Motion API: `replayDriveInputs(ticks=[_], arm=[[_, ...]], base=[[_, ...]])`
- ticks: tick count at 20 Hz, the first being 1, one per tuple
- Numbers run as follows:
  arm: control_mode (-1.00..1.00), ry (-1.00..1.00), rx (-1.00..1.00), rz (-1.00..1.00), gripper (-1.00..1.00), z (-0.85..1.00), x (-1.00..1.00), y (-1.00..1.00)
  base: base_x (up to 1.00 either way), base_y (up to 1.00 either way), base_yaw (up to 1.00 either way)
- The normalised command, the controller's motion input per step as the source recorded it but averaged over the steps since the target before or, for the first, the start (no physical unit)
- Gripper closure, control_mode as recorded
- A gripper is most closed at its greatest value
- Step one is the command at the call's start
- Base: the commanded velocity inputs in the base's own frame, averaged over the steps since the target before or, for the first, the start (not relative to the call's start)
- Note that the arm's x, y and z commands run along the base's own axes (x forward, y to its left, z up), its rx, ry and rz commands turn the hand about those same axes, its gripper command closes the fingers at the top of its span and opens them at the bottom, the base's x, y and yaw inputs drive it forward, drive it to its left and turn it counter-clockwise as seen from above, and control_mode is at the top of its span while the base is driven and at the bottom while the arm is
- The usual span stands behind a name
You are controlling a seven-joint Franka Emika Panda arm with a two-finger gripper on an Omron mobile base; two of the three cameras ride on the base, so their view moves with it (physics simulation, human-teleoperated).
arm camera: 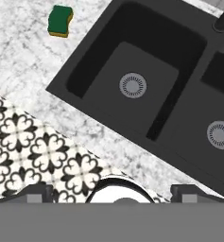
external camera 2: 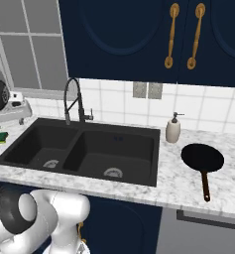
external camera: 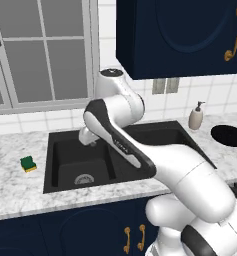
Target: Pick the pan and sponge and place them into the sink. Then turn on the water.
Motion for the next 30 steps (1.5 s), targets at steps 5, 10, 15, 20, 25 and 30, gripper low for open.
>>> replayDriveInputs(ticks=[5,10,15,20,25,30], arm=[[-1.00,0.08,-0.03,0.06,-1.00,-0.36,0.07,1.00],[-1.00,0.04,0.00,0.00,-1.00,-0.49,0.44,0.88],[-1.00,0.08,0.00,-0.03,-1.00,-0.50,0.79,0.84],[-1.00,0.02,0.00,-0.05,-1.00,-0.42,0.77,0.61],[-1.00,0.01,-0.01,-0.03,-1.00,-0.06,0.10,0.08],[-1.00,0.00,0.00,0.00,-1.00,0.00,0.00,0.00]], base=[[0.00,0.00,0.00],[0.00,0.00,0.00],[0.00,0.00,0.00],[0.00,0.00,0.00],[0.00,0.00,0.00],[0.00,0.00,0.00]])
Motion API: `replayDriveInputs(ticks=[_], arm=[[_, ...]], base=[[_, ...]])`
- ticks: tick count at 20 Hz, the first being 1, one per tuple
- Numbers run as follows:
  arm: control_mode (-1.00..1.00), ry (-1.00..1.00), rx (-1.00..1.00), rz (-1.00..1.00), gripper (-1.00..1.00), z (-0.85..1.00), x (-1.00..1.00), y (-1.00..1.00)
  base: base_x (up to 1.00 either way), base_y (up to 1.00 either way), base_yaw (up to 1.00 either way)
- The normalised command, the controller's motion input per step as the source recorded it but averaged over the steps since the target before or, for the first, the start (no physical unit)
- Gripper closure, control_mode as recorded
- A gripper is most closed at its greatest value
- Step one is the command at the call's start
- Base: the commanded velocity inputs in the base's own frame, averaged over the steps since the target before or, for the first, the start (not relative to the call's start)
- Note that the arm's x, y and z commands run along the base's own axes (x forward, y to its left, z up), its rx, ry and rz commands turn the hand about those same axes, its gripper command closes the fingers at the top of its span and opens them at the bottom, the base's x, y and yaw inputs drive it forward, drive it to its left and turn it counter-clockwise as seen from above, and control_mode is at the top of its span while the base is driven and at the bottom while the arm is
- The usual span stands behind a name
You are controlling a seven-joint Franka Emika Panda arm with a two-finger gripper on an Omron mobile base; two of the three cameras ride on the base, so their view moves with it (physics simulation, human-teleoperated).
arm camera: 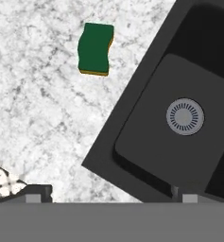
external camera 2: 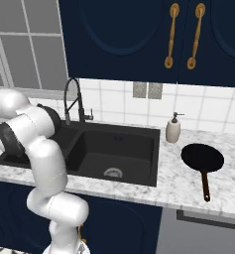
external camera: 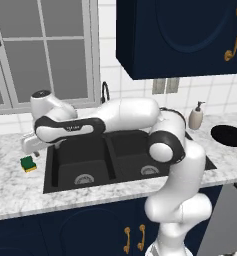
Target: Pick the pan and sponge and place them into the sink. Then turn on the water.
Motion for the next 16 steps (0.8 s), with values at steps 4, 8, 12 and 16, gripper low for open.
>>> replayDriveInputs(ticks=[4,8,12,16], arm=[[-1.00,0.00,0.00,0.00,-1.00,0.00,0.00,0.00],[-1.00,0.00,0.00,0.00,-1.00,-0.16,0.00,0.00],[-1.00,0.00,0.02,0.00,-1.00,-0.31,0.01,0.00],[-1.00,-0.02,0.09,-0.04,-1.00,-0.39,0.05,0.00]], base=[[0.00,0.00,0.00],[0.00,0.00,0.00],[0.00,0.00,0.00],[0.00,0.00,0.00]])
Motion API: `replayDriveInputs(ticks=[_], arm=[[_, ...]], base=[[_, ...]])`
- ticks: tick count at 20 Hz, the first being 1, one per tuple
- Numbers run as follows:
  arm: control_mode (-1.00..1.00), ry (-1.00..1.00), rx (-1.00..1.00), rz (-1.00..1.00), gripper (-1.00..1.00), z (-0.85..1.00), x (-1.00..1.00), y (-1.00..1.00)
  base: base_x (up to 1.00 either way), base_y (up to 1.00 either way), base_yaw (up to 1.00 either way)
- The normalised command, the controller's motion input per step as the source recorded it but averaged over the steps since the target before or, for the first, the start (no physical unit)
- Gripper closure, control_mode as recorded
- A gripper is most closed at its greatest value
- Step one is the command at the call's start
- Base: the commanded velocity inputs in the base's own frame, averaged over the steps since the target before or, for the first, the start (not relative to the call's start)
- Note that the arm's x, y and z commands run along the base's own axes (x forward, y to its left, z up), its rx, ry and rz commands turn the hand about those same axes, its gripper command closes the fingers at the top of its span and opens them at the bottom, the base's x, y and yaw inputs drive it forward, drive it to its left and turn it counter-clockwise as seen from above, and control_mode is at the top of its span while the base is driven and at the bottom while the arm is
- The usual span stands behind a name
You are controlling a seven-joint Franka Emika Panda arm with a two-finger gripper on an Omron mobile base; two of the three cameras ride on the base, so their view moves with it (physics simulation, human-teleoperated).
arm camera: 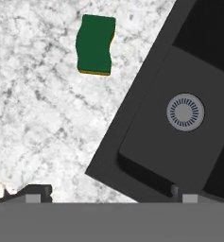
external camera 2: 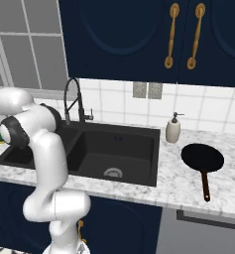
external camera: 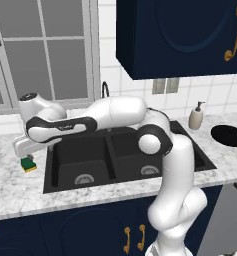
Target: Pick the pan and sponge and place them into the sink. Then turn on the water.
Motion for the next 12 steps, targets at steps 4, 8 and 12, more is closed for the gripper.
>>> replayDriveInputs(ticks=[4,8,12], arm=[[-1.00,0.00,0.12,-0.04,-1.00,-0.37,0.16,0.00],[-1.00,0.00,0.06,-0.06,-1.00,-0.30,0.18,0.07],[-1.00,0.00,-0.01,-0.07,-1.00,-0.08,0.04,0.19]], base=[[0.00,0.00,0.00],[0.00,0.00,0.00],[0.00,0.00,0.00]])
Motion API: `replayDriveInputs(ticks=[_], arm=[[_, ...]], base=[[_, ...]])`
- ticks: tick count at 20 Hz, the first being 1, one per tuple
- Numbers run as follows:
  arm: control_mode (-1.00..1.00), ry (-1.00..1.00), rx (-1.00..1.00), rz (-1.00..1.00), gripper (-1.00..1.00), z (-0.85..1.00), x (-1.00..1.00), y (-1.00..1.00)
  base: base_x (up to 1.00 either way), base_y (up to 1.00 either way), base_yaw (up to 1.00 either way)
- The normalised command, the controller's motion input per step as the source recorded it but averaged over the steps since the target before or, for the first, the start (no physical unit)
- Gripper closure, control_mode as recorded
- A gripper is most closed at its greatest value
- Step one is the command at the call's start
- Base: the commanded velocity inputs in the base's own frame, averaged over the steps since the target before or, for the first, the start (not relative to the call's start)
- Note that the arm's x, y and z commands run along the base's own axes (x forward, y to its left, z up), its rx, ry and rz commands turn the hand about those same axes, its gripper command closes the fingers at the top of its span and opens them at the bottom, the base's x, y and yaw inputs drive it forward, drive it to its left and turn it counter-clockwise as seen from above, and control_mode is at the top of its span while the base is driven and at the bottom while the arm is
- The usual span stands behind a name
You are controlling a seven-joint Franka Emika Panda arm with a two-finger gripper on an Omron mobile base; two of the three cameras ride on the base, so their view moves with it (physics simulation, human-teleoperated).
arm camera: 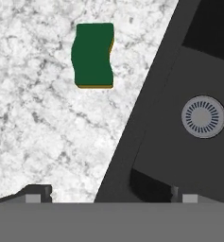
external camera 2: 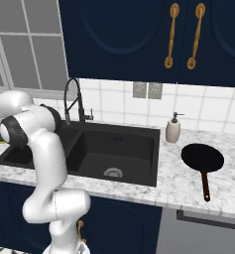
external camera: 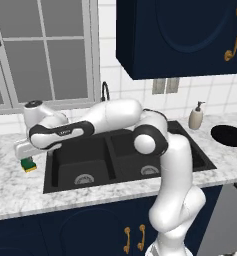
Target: Pick the pan and sponge and place them into the sink. Then turn on the water.
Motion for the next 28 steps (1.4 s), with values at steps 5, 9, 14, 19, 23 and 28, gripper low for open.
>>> replayDriveInputs(ticks=[5,9,14,19,23,28], arm=[[-1.00,0.00,-0.10,-0.01,-1.00,-0.13,0.03,0.07],[-1.00,0.00,-0.05,-0.01,-1.00,-0.22,0.09,0.15],[-1.00,0.00,0.00,0.00,-1.00,-0.15,0.11,0.21],[-1.00,0.01,0.00,0.00,-1.00,-0.15,0.20,0.13],[-1.00,0.02,0.00,-0.01,-1.00,-0.16,0.21,0.14],[-1.00,0.00,0.00,-0.01,-1.00,-0.20,0.17,0.16]], base=[[0.00,0.00,0.00],[0.00,0.00,0.00],[0.00,0.00,0.00],[0.00,0.00,0.00],[0.00,0.00,0.00],[0.00,0.00,0.00]])
